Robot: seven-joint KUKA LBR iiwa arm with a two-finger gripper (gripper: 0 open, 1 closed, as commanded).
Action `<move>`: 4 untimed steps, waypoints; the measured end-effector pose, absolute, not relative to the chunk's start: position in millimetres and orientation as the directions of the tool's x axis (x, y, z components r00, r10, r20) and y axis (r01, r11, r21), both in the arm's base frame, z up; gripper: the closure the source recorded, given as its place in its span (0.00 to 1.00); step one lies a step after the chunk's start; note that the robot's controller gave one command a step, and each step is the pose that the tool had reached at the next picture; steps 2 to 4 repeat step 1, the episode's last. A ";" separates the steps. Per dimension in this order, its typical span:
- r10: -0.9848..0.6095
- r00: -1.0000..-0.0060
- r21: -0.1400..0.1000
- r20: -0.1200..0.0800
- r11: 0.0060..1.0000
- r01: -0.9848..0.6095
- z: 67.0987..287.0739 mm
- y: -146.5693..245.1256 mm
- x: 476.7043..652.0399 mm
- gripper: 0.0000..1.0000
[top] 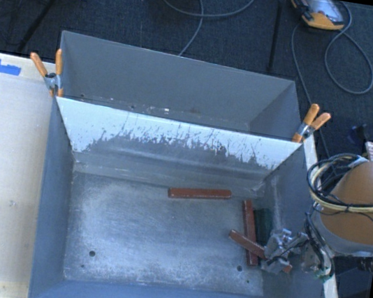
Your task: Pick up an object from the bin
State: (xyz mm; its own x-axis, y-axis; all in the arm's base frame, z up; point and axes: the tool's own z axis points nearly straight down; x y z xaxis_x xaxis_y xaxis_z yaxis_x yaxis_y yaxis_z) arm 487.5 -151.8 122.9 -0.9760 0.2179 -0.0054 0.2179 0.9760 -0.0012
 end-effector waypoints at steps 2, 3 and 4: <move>0.212 -0.977 0.001 -0.009 0.977 0.212 214.1 -118.1 510.0 1.00; 0.212 -0.977 0.001 -0.009 0.977 0.212 214.1 -118.1 510.0 1.00; 0.212 -0.977 0.001 -0.009 0.977 0.212 214.1 -118.1 510.0 1.00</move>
Offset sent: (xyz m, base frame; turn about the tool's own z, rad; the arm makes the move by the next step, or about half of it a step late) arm 0.0197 0.0323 0.0874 -0.0024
